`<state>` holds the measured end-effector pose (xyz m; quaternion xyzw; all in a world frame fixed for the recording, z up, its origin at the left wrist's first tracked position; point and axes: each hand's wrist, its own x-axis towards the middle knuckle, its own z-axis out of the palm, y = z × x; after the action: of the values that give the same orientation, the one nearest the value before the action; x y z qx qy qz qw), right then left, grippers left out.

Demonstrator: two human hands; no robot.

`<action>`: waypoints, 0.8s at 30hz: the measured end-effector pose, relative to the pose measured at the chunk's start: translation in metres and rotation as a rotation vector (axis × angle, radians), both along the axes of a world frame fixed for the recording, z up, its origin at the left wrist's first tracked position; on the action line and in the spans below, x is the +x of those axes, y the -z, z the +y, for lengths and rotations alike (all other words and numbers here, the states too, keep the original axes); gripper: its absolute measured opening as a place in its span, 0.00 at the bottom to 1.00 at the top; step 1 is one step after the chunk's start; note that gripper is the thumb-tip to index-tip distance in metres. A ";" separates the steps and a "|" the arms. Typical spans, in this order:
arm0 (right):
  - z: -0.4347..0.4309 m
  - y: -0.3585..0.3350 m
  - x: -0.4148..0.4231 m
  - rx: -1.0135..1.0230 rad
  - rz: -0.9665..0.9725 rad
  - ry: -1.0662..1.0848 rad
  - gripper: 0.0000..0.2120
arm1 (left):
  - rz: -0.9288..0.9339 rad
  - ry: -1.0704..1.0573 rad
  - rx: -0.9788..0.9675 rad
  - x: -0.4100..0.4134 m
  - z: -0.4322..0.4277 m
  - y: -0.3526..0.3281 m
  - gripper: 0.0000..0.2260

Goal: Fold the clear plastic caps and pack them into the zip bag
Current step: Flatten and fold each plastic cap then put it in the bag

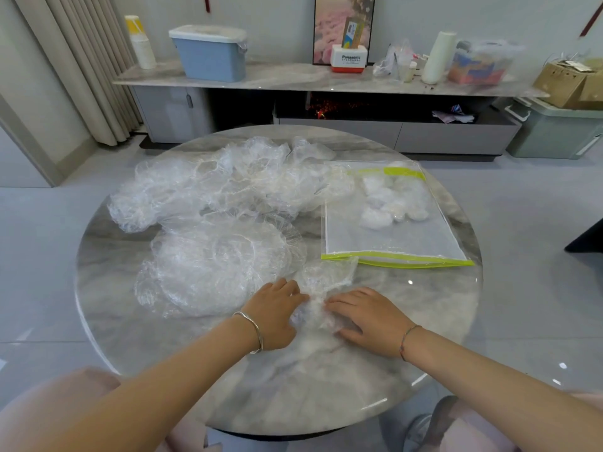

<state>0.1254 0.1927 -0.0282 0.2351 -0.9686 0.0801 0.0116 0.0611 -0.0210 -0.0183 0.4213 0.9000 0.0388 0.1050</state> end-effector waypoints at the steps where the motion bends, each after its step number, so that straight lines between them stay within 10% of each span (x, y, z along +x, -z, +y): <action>1: 0.001 0.003 -0.002 -0.036 0.050 0.010 0.18 | 0.000 0.000 0.001 0.000 -0.001 0.000 0.28; 9: -0.002 -0.018 -0.004 -0.898 -0.394 0.567 0.08 | -0.129 -0.205 0.259 -0.002 0.007 0.001 0.16; 17: -0.008 -0.016 0.006 -0.220 0.237 0.233 0.19 | -0.326 -0.446 0.362 -0.002 0.012 0.011 0.11; 24: -0.001 0.015 0.012 0.070 -0.161 0.172 0.41 | 0.175 -0.151 0.323 0.005 0.011 0.010 0.25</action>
<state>0.1373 0.1914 -0.0428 0.1443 -0.9852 0.0637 -0.0675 0.0665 -0.0101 -0.0279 0.3655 0.9168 0.1538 -0.0461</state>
